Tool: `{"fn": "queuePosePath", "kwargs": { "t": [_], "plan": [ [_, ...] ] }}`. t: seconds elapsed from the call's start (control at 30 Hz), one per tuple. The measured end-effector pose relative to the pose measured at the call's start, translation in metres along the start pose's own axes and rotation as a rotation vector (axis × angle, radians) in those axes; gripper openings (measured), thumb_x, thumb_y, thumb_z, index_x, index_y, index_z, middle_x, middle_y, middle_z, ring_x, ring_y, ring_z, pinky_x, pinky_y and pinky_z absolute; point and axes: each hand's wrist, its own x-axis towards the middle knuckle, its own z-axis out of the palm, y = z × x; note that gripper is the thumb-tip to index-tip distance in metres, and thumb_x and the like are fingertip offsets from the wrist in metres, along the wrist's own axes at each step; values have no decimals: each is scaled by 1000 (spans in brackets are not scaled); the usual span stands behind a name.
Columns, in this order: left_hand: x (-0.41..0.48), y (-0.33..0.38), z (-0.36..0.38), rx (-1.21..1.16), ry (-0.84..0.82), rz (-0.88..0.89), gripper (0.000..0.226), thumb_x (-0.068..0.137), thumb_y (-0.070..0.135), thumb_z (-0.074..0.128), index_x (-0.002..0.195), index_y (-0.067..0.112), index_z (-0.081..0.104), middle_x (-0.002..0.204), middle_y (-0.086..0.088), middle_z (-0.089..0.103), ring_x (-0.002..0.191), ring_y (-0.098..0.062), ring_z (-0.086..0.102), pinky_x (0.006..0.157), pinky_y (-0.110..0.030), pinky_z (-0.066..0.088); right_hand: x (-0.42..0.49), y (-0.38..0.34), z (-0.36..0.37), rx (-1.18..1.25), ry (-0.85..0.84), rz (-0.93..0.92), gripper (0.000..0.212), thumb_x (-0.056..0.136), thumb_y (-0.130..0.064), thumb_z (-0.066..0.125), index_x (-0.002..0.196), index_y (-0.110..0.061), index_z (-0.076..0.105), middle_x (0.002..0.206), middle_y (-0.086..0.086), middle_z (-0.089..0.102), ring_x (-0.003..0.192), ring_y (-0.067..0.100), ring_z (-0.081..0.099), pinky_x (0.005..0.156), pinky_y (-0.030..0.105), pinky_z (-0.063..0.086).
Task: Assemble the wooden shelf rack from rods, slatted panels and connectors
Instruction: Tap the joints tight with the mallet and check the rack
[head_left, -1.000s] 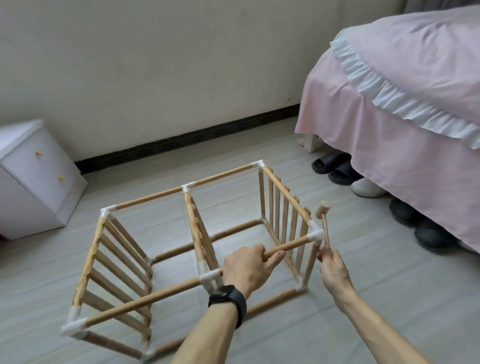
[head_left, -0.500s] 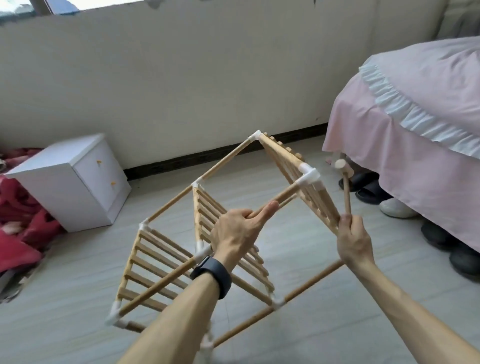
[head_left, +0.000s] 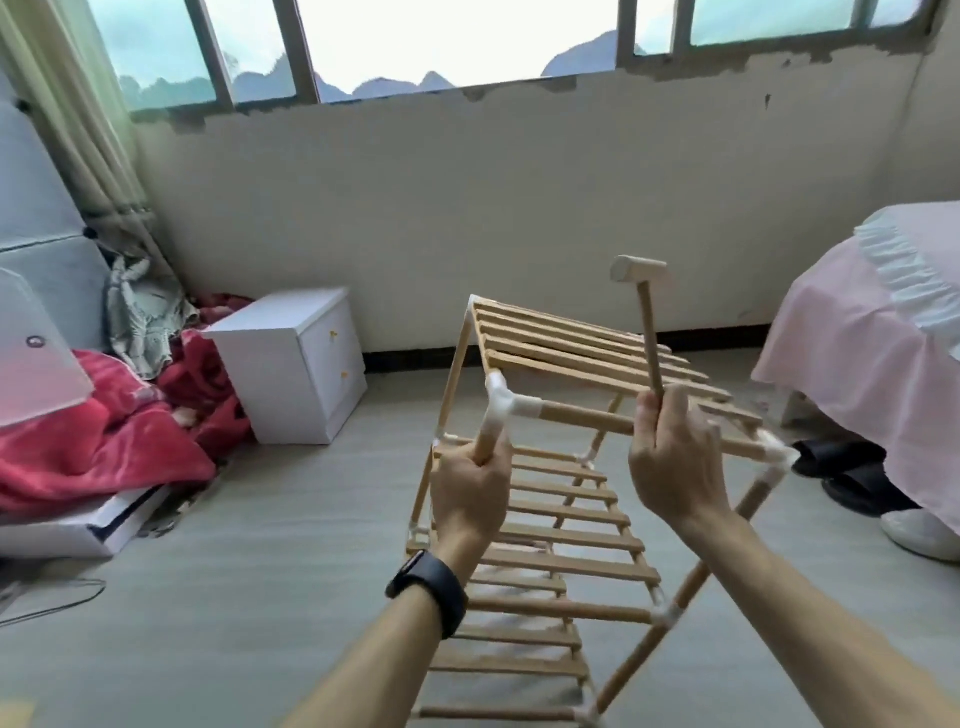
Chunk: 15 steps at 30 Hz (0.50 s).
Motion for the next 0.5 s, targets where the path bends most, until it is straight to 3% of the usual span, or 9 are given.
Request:
{"fn": "queuePosePath", "kwargs": {
  "t": [0.13,0.23,0.4,0.5],
  "plan": [
    [-18,-35,-29,-92,73,-195,51,97,26,62,49,21,47,39,11,40,38,-3,36,43,-25,31,-7,-24,23,-78,-109,-107,28,105,-35,29,89,-17,44,58,-1,43,52,17,42,62,36,35],
    [-38,-64,-40,-174,102,-288,44,98,19,61,55,14,53,47,2,44,48,-16,41,51,-32,33,-19,-35,39,-123,-233,-156,30,106,-37,28,87,-19,45,59,-1,46,56,17,44,66,37,35],
    [-50,-84,-41,-218,112,-241,46,96,29,61,53,18,52,44,7,43,42,-9,39,43,-25,32,-25,-40,34,-65,-359,-136,34,103,-39,32,86,-16,51,69,-2,50,67,14,47,66,39,37],
    [-41,-89,-40,-213,117,-246,48,100,21,60,53,17,51,43,10,42,41,-7,39,43,-24,34,-24,-51,11,3,-395,-168,32,104,-37,39,89,-15,58,82,-6,52,77,8,50,63,25,38]
  ]
}}
